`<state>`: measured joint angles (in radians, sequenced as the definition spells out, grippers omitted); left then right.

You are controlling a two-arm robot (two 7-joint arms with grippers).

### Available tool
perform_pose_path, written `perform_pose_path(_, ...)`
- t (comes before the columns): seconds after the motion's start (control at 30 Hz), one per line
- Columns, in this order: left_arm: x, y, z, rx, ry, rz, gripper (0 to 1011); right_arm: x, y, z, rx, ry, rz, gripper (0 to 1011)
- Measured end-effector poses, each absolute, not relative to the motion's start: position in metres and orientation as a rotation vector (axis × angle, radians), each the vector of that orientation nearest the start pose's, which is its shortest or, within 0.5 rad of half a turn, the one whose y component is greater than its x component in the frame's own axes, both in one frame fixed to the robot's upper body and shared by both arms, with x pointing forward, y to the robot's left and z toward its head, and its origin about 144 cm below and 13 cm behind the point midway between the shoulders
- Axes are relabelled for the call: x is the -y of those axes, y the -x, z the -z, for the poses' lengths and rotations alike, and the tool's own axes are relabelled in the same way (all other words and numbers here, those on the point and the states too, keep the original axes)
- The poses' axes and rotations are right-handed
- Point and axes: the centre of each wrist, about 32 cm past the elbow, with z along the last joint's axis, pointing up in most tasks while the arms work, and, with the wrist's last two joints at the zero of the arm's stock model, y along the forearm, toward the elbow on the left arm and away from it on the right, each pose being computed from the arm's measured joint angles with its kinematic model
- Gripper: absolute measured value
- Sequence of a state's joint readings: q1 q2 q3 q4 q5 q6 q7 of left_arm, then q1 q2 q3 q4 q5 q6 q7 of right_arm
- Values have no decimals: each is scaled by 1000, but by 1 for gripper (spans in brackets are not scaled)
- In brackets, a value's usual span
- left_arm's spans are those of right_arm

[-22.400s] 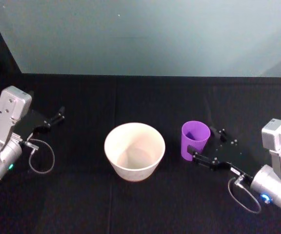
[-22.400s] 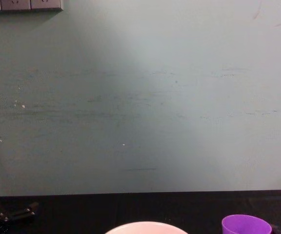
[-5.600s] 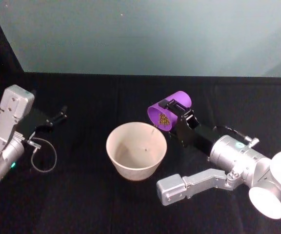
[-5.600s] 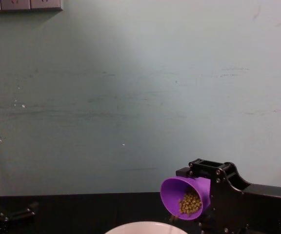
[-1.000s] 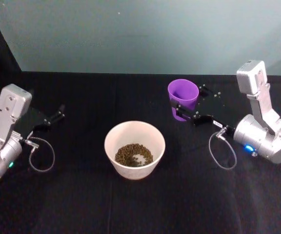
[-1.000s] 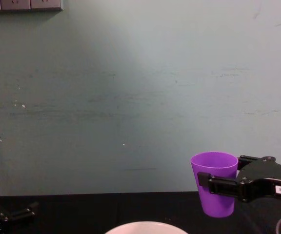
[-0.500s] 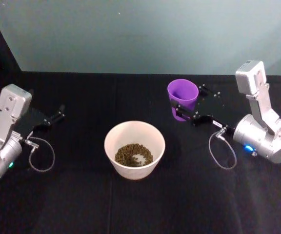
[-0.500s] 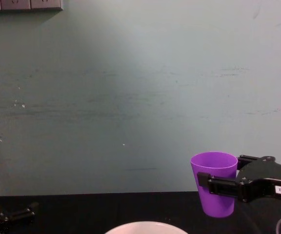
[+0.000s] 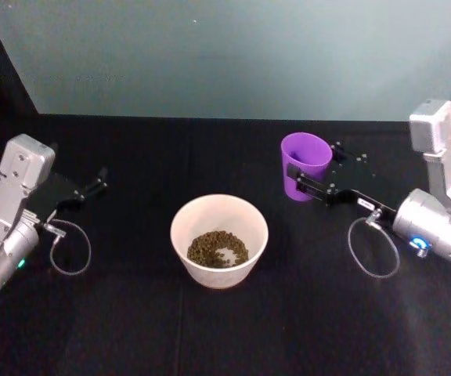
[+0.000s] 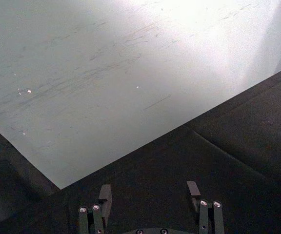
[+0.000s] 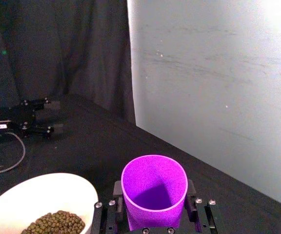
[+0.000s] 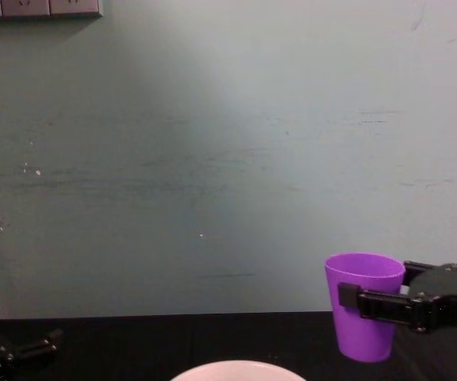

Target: Pick up the cup and pour the mung beans from the cup into the bowl.

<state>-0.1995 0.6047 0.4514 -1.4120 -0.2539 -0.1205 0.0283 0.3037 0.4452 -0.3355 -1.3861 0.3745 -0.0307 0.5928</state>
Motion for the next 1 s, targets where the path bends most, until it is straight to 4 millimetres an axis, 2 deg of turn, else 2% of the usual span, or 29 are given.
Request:
perform_pose_path(0.27,-310,-489,-1140,285,-304,-1248,1000,299,-532,-1164,42,68,771,729)
perform_pose_path(1.0,-310,-489,-1140,285,-304,-1248,1000,296,-525,-1118,34,60,796,729)
